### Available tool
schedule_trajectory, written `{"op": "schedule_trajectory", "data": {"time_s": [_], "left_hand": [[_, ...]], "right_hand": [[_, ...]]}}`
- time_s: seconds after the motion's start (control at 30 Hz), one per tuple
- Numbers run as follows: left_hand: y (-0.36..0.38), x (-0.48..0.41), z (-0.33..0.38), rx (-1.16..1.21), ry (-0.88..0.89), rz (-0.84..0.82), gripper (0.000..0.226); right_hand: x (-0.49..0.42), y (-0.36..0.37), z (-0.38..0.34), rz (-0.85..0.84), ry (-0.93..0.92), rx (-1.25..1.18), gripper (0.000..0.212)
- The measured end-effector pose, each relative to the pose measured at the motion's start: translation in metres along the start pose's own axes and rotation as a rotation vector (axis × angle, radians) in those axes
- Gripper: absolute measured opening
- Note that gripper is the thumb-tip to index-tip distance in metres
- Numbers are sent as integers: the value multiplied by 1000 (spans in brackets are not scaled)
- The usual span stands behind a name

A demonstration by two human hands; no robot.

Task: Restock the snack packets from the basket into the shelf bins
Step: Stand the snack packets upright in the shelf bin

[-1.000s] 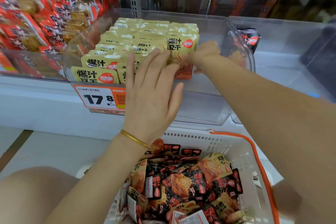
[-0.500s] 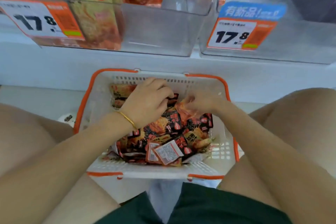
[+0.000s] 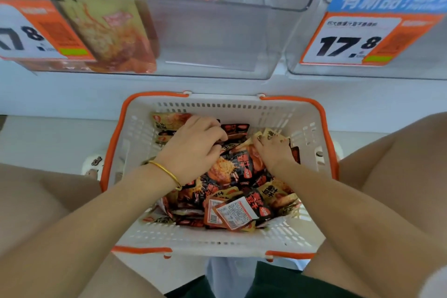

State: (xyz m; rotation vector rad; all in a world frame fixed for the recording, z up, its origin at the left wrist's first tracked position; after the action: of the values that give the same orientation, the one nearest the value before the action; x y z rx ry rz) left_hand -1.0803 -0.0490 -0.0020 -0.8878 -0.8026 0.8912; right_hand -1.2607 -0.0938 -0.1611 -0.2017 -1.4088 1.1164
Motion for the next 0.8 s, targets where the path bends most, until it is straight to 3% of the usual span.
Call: {"op": "schedule_trajectory", "data": {"time_s": [0.13,0.17,0.23,0.3,0.33,0.43,0.5,0.57,0.67,0.7,0.73,0.8], "left_hand": [[3,-4,-3,22,-35,-58,27],[3,-6,-4,36,-49,-74,28],[5,-8,-3,88,-82,-119,34],[8,-8,1,185,-131,-211,51],[10,-6,5,242,-151,-253,59],[1,-3,18,356,-142,-143,58],[-23,3,19,372,-128,44,40],[-46,11,14,363,-156,103,32],[-72,22,11,361,-162,-7,34],[-80,25,14,349,-145,-40,35],[-88,28,18,333,-127,-56,34],[-106,35,28,362,-86,-32,31]], "right_hand": [[2,-9,6,80,92,-177,63],[4,-14,14,85,152,-361,64],[16,-27,24,26,220,-1025,64],[33,-42,12,-185,184,-1757,56],[45,-53,2,-305,136,-1994,53],[82,-87,-19,-486,-45,-2306,55],[102,-98,-23,-539,-119,-2256,65],[120,-104,-16,-466,-113,-1934,76],[147,-130,7,9,-179,-1163,65],[159,-144,9,155,-271,-1042,58],[171,-158,9,228,-376,-1009,50],[187,-176,4,200,-565,-1113,31]]}}
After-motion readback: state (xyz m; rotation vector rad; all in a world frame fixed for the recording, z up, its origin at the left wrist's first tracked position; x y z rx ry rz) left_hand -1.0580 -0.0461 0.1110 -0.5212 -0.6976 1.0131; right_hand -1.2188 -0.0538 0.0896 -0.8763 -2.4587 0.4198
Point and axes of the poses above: each hand's wrist, its own x-axis away from the middle knuckle, its own y-axis out of the palm, z = x × y, the point moved 5 cm from there along -x, towards the middle knuckle, and after that the axes turned 9 degrees about -z, right-handed, at the moved point
